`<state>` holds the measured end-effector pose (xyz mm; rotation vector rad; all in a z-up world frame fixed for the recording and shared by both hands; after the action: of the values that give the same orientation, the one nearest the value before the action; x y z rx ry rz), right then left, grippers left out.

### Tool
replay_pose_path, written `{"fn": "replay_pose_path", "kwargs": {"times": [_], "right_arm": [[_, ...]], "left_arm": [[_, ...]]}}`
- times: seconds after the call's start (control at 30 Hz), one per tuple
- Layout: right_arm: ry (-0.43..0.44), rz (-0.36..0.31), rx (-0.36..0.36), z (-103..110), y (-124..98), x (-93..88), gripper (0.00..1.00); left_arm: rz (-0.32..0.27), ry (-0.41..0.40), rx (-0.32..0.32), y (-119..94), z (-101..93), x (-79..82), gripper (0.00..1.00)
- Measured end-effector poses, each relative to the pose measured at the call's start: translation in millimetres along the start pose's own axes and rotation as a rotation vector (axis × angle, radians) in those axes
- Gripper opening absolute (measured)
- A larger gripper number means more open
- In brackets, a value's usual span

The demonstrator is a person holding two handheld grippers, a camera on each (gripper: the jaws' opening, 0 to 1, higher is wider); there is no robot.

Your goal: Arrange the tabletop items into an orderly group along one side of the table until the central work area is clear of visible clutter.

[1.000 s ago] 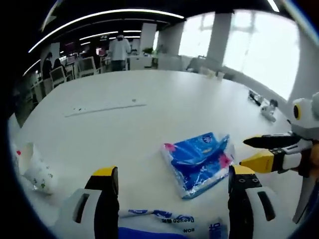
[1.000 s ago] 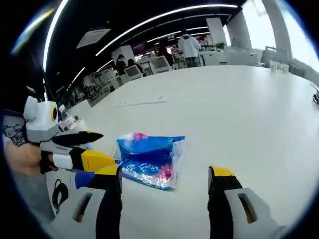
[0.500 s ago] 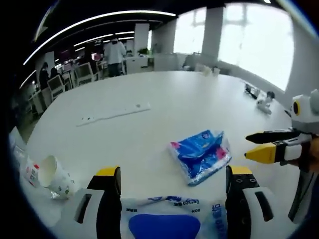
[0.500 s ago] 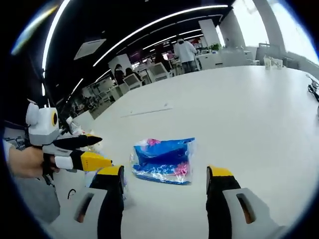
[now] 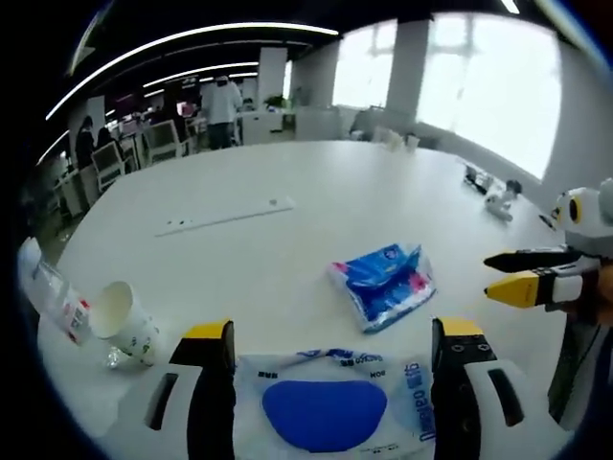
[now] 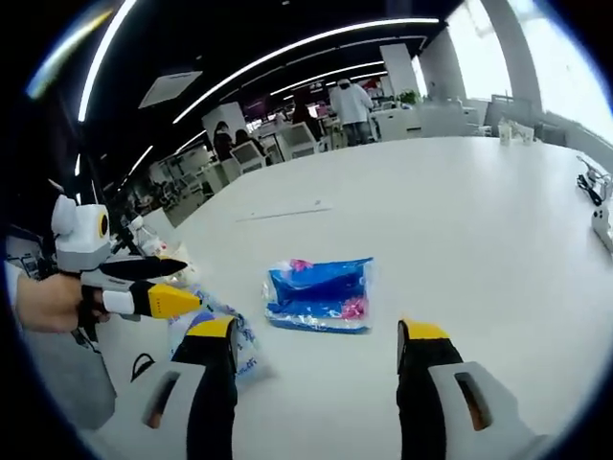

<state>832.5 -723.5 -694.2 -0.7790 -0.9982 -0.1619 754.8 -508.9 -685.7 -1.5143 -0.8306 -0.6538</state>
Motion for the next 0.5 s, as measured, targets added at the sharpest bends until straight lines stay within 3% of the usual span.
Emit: {"fn": "replay_pose_path", "kwargs": {"times": [0.23,0.5], "right_arm": [[0.017,0.003,-0.014,14.6,0.4,-5.5,0.65],[0.011,0.01,-0.016,21.4,1.7,-7.1,0.64]], "left_arm": [[0.003,0.0,-0.002,-11.3,17.1,-7.1,0.8],[0.0,-0.007,-0.013,-10.6,22.0,-6.4,0.79]]}}
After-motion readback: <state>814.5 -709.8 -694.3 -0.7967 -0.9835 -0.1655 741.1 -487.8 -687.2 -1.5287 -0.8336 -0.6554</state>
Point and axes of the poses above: the point that each gripper's makers call its tool centre point, and the gripper's own axes: y roughly forward along the fingers, z roughly to its left, x roughly out of its top, the point moved 6 cm from there along -y, roughly backward along the fingers, and after that the axes turned 1 degree about x, right-handed, at the moved point
